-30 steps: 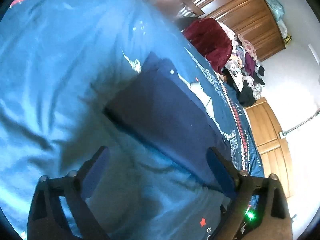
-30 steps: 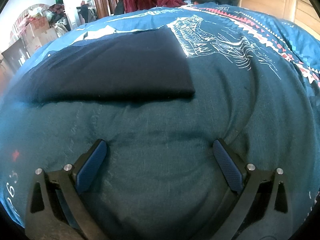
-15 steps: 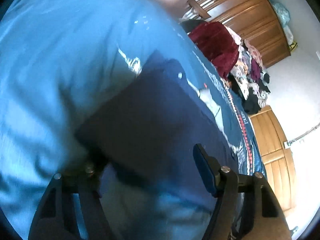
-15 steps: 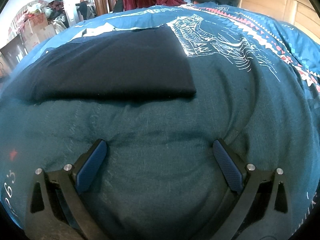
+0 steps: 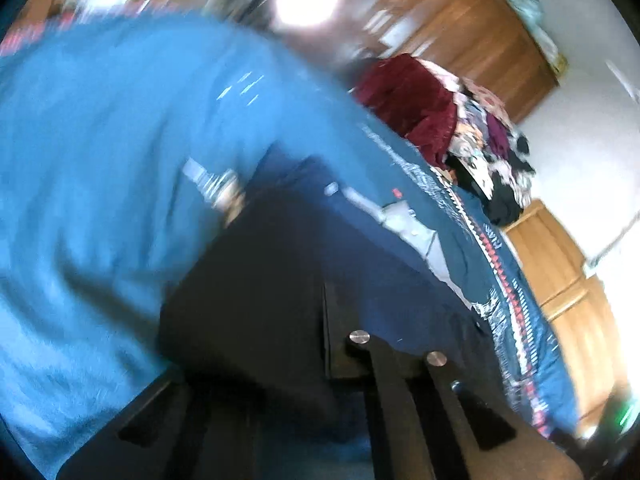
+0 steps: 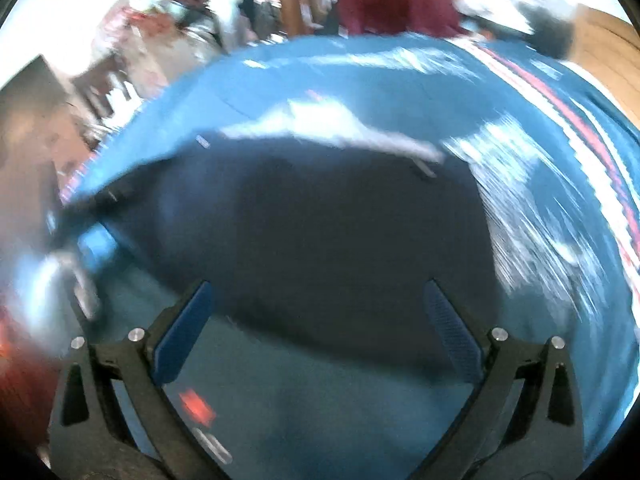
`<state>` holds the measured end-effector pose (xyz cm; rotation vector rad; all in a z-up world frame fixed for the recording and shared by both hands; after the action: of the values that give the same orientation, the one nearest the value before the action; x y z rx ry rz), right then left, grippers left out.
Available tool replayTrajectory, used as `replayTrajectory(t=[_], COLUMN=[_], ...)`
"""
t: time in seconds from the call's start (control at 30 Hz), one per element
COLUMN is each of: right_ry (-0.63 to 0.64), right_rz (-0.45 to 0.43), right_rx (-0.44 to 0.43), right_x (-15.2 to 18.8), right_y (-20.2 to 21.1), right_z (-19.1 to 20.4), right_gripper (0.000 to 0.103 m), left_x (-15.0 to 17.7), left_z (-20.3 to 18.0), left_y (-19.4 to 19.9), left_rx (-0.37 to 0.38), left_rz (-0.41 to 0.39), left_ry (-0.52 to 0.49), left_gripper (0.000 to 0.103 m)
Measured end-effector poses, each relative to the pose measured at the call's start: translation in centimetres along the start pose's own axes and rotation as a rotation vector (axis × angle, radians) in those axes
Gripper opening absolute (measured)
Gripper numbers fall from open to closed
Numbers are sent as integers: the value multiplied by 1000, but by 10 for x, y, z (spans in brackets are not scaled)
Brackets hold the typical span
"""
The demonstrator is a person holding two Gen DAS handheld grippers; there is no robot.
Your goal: Fold large clothes
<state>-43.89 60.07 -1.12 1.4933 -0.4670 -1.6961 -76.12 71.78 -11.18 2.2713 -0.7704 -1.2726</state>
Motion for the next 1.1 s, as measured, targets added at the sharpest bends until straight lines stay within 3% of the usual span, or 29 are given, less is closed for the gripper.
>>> replayTrajectory(t=[0.07,0.13,0.27,0.33,0.4,0.47,0.53,0.57,0.6,0.73,0.8,0.87,0.93,0.97,1.0,1.03,1.1], right_ry=[-27,-61,-118,-177,-265,-364,-429,-466,-490,-488,-500,-540,-526,-512,-504,-491,-463], right_rz=[-4,9,167,172,179,202,268,282,259,201,219,262,258,256,256,259,222], right_rx=[-137,-252,-552,-607,-623,-584,-535,-538,-559,-598,-652,-735,-741,-753,-768,-769,-729], right_x=[-41,-70,-107,-111,-102,-75,-40,-24,-19,-10,-9,-8,-14,-20,-24,-26,-36], right_y=[-18,-33,-76,-97,-119,-150,-174,-180,-179,-158,-155,-157,-160,-161,-162,-163,-156], right_z=[17,22,26,7,-20,-59,-85,-97,-103,-106,-102,-103,-97,-91,-85,-78,-75], right_gripper=[103,103,103,103,103,100,60,33,22,14,19,51,54,50,23,10,7], left_x=[-6,-4,24,46,75,99,127,140,147,155,152,148,147,144,144,143,144], left_z=[-34,-87,-185,-222,-250,-260,-264,-265,-267,-276,-285,-286,-292,-292,-291,-290,-291], left_y=[10,17,20,15,0,-25,-56,-69,-75,-86,-83,-73,-67,-65,-61,-61,-56], left_rx=[-5,-2,55,107,136,156,155,148,138,119,121,126,123,123,123,122,108], left_rz=[-33,-64,-94,-82,-49,36,144,188,204,214,194,170,152,150,148,145,130], left_ry=[-112,-296,-598,-680,-762,-785,-806,-821,-834,-857,-863,-870,-875,-867,-864,-862,-863], left_gripper=[3,3,3,4,4,4,6,7,7,9,9,9,9,9,9,9,9])
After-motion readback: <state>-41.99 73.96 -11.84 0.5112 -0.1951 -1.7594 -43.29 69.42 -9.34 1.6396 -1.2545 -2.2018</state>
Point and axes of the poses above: each gripper's, at about its wrist camera, not at the fingertips, and y roughly against the way its jaws point, z to its left, x to its underside, the point moved 6 cm from there along -y, roughly the way its jaws point, and after that the axes turned 4 degrees about -x, right-handed, at the moved point
